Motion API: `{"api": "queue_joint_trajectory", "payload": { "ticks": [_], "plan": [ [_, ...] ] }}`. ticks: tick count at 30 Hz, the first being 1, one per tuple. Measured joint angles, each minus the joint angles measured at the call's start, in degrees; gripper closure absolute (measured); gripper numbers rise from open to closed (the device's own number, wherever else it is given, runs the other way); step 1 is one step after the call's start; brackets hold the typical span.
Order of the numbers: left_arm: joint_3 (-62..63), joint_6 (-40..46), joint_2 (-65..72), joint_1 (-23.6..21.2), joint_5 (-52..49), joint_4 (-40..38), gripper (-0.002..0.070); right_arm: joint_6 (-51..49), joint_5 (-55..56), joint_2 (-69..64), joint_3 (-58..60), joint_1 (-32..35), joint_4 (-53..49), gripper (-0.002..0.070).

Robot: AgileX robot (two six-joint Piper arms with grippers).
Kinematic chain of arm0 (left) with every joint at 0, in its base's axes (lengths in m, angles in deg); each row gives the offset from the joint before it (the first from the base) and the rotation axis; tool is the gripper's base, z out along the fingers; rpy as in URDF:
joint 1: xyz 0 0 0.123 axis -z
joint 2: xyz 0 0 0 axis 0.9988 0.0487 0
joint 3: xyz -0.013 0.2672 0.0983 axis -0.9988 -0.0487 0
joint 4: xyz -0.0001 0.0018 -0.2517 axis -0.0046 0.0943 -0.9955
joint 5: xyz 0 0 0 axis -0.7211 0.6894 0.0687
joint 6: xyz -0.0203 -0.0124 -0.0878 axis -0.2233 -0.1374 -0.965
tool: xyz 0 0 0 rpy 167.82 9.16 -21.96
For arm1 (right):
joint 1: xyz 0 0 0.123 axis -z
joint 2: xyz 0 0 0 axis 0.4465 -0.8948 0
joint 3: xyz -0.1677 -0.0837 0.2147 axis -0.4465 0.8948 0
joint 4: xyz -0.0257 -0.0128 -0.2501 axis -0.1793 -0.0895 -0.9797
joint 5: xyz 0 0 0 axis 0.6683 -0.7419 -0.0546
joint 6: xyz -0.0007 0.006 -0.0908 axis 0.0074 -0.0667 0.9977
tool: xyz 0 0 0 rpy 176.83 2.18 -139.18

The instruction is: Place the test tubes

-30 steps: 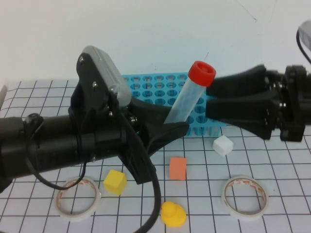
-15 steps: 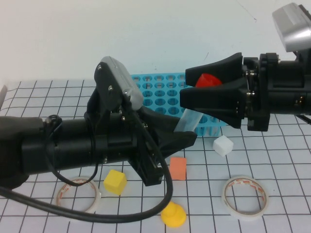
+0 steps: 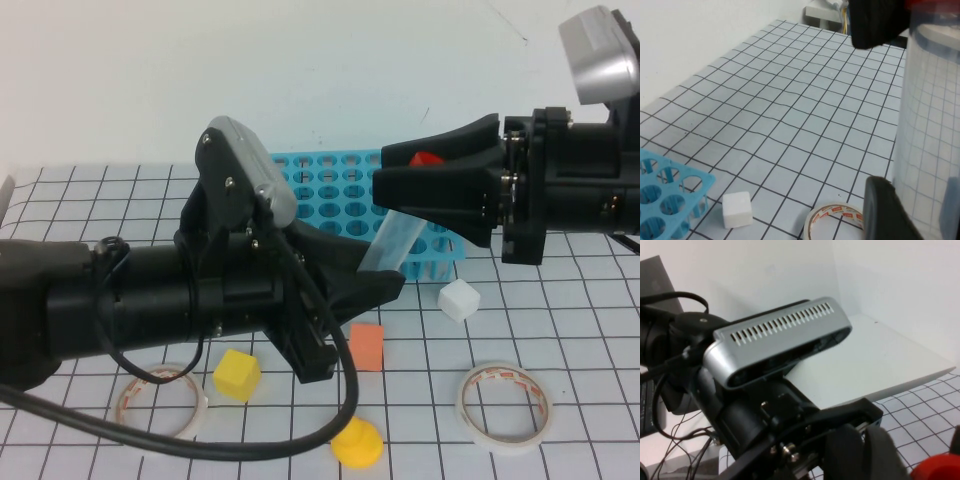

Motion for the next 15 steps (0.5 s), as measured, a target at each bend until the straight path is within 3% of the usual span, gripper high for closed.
{"api": "queue_joint_trajectory", "payload": {
  "ticks": [10, 15],
  "plan": [
    [0.1, -1.6, 0.0, 0.3, 3.2, 0.3, 0.0447, -0.1, 2.5, -0.1, 0.0, 0.0, 0.0, 0.0410],
    [0.1, -2.9, 0.1, 0.3, 7.7, -0.2, 0.0249, 2.5, 5.9, -0.1, -0.5, 0.0, 0.0, 0.0411]
  ]
}}
